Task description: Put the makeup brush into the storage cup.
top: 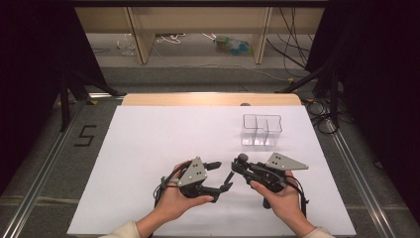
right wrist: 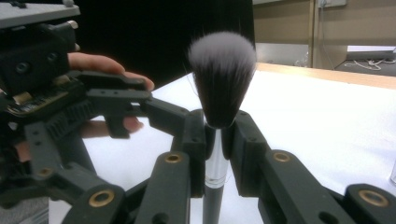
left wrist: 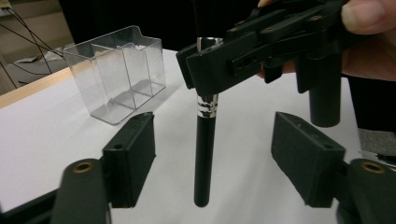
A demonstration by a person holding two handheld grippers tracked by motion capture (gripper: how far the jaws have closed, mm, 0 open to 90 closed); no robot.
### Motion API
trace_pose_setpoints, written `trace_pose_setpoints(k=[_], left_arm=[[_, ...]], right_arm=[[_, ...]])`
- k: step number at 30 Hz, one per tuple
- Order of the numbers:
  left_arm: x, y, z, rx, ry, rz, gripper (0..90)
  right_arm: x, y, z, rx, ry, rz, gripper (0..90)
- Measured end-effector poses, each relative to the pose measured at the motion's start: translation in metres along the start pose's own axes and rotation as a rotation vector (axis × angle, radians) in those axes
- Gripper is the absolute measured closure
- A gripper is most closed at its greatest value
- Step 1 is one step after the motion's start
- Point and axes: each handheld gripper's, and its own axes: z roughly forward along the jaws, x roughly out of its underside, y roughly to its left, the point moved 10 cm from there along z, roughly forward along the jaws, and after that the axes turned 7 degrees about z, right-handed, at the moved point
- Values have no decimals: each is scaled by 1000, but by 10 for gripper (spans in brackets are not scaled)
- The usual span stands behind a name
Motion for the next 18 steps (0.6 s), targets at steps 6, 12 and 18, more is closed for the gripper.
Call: trace_pose_setpoints(k=[6,12,18], left_arm=[[-2,-2,-14,5,-25,-7,202],[-2,0,-28,-3,-47,-12,173],[-2,7,-43,-29,-57,-10,167]], right_arm=[[0,0,-2,10,17,-19,784],[-1,-2,-4,31,31,-38,784],[-3,-4,-6,31,16,-31,784]])
